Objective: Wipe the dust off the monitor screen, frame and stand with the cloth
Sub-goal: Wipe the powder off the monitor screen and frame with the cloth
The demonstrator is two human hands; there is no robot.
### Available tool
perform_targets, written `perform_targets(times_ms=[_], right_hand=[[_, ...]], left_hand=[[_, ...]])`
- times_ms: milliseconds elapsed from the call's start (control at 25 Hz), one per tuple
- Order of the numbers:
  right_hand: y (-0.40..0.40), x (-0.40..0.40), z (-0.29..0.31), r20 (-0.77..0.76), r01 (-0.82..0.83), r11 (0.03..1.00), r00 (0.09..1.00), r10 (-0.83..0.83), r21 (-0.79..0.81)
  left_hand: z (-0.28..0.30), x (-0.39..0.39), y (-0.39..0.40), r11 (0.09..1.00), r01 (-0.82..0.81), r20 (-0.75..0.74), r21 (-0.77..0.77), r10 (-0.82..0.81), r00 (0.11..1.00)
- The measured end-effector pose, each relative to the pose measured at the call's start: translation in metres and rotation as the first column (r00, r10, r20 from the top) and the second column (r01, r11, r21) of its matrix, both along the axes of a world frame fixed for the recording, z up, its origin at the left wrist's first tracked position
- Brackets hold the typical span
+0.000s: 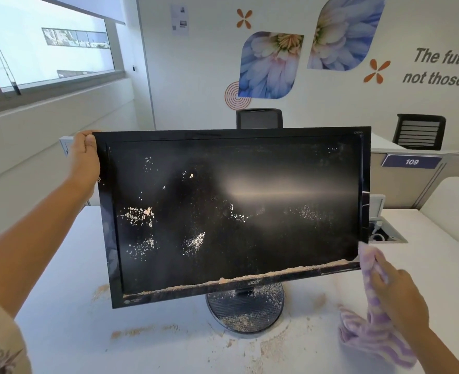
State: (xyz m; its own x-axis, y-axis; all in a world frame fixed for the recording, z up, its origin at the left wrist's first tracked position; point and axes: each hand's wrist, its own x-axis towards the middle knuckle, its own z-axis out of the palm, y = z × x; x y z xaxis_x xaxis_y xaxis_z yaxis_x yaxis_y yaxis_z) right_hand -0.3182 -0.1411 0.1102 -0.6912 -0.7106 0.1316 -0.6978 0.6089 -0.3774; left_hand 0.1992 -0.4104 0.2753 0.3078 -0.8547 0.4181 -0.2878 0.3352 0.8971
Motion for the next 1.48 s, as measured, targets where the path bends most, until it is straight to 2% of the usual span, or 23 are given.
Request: perform_targets(times_ms=[40, 120, 240, 320, 480, 600, 720, 800, 880, 1080, 1160, 1280, 1320, 1400, 1480], right_hand=[[-0.004, 0.003, 0.007, -0.030, -0.035, 0.999, 0.999, 0.034, -0.040], [-0.014, 0.014, 0.016, -0.049, -0.071, 0.997, 0.996, 0.071, 0.001], [-0.026, 0.031, 0.006, 0.100, 0.020, 0.999, 0.995, -0.023, 0.026], [-0.023, 0.043, 0.000, 0.203, 0.014, 1.000, 0.979, -0.020, 0.026], [-0.018, 0.067, 0.012, 0.337, -0.099, 0.995, 0.936, 0.103, -0.029], [-0.026, 0.107, 0.018, 0.426, -0.117, 0.990, 0.894, 0.141, -0.081], [-0.029, 0.146, 0.015, 0.424, -0.176, 0.980, 0.883, 0.199, -0.093], [-0.026, 0.163, 0.017, 0.428, -0.309, 0.947, 0.847, 0.316, -0.088], [-0.024, 0.163, 0.027, 0.385, -0.417, 0.908, 0.833, 0.397, -0.035], [-0.010, 0.093, 0.079, 0.197, -0.381, 0.924, 0.906, 0.375, -0.006], [-0.013, 0.061, 0.091, 0.081, -0.337, 0.929, 0.941, 0.328, 0.151], [-0.028, 0.050, 0.080, -0.033, -0.243, 0.852, 0.956, 0.290, 0.463], [-0.029, 0.055, 0.071, -0.095, -0.224, 0.830, 0.945, 0.313, 0.511], [-0.033, 0.072, 0.056, -0.199, -0.196, 0.839, 0.921, 0.335, 0.507], [-0.037, 0.089, 0.049, -0.223, -0.195, 0.865, 0.919, 0.326, 0.462]], left_hand=[[0.000, 0.000, 0.000, 1.000, -0.002, 0.004, 0.002, 0.002, 1.000], [-0.001, 0.001, -0.001, 1.000, -0.010, 0.005, 0.007, 0.010, 1.000], [-0.003, 0.001, -0.005, 1.000, -0.027, -0.001, -0.001, 0.027, 1.000], [-0.002, -0.002, -0.005, 1.000, -0.026, 0.000, -0.016, 0.026, 1.000], [0.003, -0.007, -0.003, 1.000, -0.004, -0.010, -0.002, 0.004, 1.000], [0.000, -0.005, -0.004, 1.000, 0.000, -0.029, -0.013, 0.000, 1.000], [0.000, -0.007, -0.003, 1.000, -0.005, -0.030, -0.029, 0.004, 1.000], [-0.001, -0.005, -0.003, 0.999, -0.019, -0.015, -0.033, 0.019, 1.000], [-0.003, 0.000, -0.004, 0.999, -0.026, -0.007, -0.029, 0.025, 1.000], [-0.003, 0.002, -0.003, 1.000, -0.003, 0.000, -0.010, 0.003, 1.000], [0.000, -0.002, 0.000, 1.000, 0.001, -0.007, -0.012, -0.001, 1.000], [0.001, -0.006, 0.003, 1.000, -0.004, -0.023, -0.003, 0.004, 1.000], [0.001, -0.006, 0.003, 1.000, -0.005, -0.033, 0.000, 0.005, 0.999], [0.001, -0.009, 0.005, 1.000, -0.020, -0.046, -0.007, 0.019, 0.999], [0.004, -0.015, 0.008, 0.999, -0.036, -0.071, -0.015, 0.035, 0.997]])
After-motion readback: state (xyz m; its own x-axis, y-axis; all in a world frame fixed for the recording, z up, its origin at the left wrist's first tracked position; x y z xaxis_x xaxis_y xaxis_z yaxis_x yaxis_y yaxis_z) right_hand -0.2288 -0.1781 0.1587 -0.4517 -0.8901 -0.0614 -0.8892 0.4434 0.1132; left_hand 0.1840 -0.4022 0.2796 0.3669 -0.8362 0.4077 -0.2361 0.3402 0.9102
